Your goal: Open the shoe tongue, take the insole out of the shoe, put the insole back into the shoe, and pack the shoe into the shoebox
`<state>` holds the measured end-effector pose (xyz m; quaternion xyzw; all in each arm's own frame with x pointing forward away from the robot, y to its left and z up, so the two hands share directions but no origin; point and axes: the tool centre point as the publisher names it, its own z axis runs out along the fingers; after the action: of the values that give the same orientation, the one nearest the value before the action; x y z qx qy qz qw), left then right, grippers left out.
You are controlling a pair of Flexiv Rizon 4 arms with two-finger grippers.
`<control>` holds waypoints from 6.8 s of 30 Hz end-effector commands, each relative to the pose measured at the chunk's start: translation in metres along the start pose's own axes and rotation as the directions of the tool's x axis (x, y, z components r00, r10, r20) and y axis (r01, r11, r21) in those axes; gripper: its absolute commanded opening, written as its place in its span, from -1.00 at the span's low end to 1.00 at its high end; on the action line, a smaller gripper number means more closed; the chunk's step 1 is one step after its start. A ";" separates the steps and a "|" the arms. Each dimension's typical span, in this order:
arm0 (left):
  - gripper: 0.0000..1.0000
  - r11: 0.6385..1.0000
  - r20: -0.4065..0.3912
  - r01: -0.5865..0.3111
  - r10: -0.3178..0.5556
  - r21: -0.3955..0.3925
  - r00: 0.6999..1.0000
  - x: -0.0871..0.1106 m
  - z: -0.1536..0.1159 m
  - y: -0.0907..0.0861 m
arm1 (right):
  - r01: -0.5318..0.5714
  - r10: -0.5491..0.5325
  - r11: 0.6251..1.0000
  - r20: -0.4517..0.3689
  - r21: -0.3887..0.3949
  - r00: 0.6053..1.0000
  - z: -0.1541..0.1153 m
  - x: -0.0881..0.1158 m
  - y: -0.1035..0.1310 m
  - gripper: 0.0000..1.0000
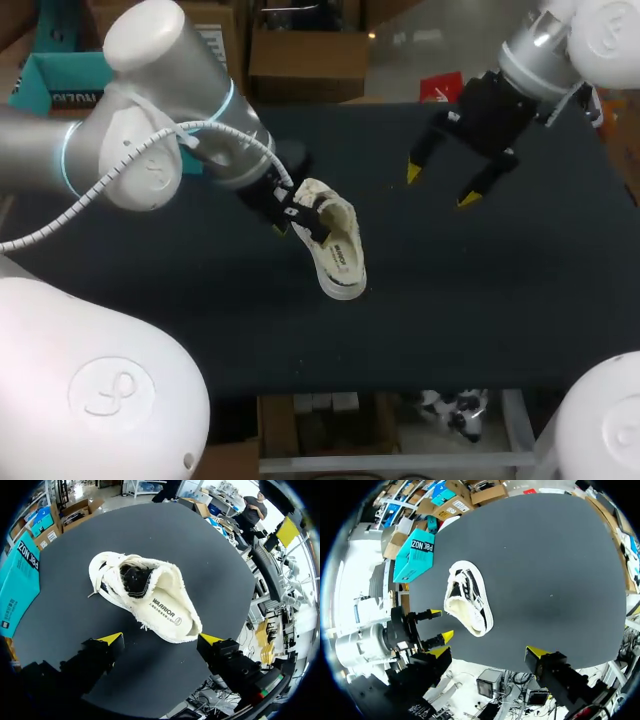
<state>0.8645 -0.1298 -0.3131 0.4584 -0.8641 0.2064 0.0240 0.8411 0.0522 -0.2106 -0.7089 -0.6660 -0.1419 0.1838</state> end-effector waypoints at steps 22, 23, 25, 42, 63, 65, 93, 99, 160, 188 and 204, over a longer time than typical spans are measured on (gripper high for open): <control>1.00 0.909 0.224 0.417 -0.404 -0.015 0.887 0.003 0.023 -0.011 | 0.455 -0.480 0.876 0.224 0.159 0.848 -0.016 0.005 0.006 1.00; 1.00 0.900 0.245 0.437 -0.422 -0.004 0.873 0.002 0.025 -0.012 | 0.460 -0.486 0.874 0.219 0.159 0.846 -0.015 0.005 0.006 1.00; 1.00 0.894 0.259 0.447 -0.432 -0.001 0.864 0.003 0.029 -0.013 | 0.460 -0.486 0.874 0.219 0.159 0.846 -0.015 0.005 0.006 1.00; -0.36 0.824 0.314 0.565 -0.549 0.046 0.775 -0.012 0.058 -0.025 | 0.646 -0.672 0.740 0.237 0.186 0.702 -0.025 -0.024 -0.004 1.00; -0.74 0.801 0.304 0.597 -0.582 0.054 0.754 -0.010 0.056 -0.021 | 0.779 -0.815 0.577 0.243 0.246 0.526 -0.031 -0.050 -0.008 1.00; 0.66 0.801 0.310 0.596 -0.580 0.051 0.753 -0.009 0.055 -0.021 | 0.779 -0.815 0.577 0.243 0.246 0.526 -0.031 -0.050 -0.008 1.00; -1.00 0.859 0.273 0.509 -0.504 0.058 0.819 -0.023 0.043 -0.028 | 0.872 -0.919 0.342 0.316 0.351 0.234 -0.046 -0.062 -0.010 1.00; -1.00 0.931 0.260 0.361 -0.361 0.052 0.895 -0.031 0.027 -0.045 | 0.896 -0.942 0.217 0.322 0.387 0.089 -0.066 -0.076 -0.016 1.00; -1.00 0.761 0.350 -0.640 0.575 0.102 0.739 -0.376 -0.279 -0.162 | 0.893 -0.962 0.169 0.267 0.418 0.058 -0.070 -0.079 -0.010 1.00; -1.00 0.880 0.310 -0.467 0.422 0.084 0.852 -0.523 -0.213 -0.107 | 0.893 -0.962 0.169 0.267 0.418 0.058 -0.070 -0.079 -0.010 1.00; -1.00 0.890 0.172 -0.455 0.451 -0.016 0.876 -0.550 -0.131 -0.122 | 0.893 -0.962 0.169 0.267 0.418 0.058 -0.070 -0.079 -0.010 1.00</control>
<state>1.2387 0.2902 -0.2617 0.2680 -0.9355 0.1671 -0.1587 0.8290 -0.0492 -0.1826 -0.1085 -0.9915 0.0005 -0.0718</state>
